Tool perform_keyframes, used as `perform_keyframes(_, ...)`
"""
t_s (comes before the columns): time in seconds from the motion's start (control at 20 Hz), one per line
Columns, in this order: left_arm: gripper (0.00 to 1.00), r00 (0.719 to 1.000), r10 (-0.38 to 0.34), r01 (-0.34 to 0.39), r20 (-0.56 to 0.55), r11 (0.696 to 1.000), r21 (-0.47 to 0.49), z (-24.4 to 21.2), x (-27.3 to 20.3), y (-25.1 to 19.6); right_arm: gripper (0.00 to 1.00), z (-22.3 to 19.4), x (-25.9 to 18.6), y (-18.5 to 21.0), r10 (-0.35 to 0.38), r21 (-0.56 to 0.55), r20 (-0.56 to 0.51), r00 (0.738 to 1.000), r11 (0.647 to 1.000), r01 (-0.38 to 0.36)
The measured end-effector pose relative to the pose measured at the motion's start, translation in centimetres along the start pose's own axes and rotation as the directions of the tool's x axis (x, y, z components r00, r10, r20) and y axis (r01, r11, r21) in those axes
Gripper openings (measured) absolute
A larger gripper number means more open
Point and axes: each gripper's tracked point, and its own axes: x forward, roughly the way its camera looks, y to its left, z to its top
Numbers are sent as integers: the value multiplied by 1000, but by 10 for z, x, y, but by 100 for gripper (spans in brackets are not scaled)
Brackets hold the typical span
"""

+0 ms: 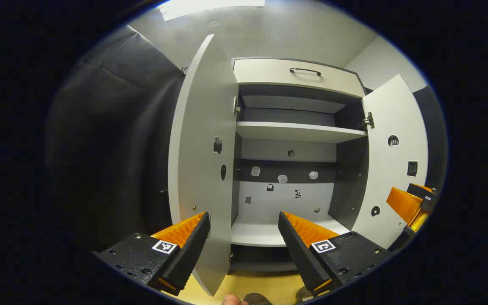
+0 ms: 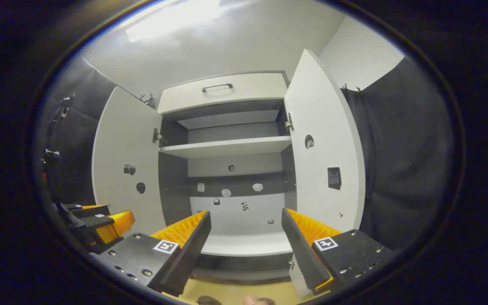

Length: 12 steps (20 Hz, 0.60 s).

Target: Grab one shoe with the right hand and put it into the shoe cabinet, grab the other shoe with the left hand and put it into the shoe cabinet; then close the right door with the right hand and the left door with the left hand.

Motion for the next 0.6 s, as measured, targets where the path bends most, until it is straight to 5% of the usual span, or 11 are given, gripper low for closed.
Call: perform_keyframes(0.6,99,997,75,-75,2,997,8,0,-12,20,100,-11,0,9,46,3,-17,999,999,-46)
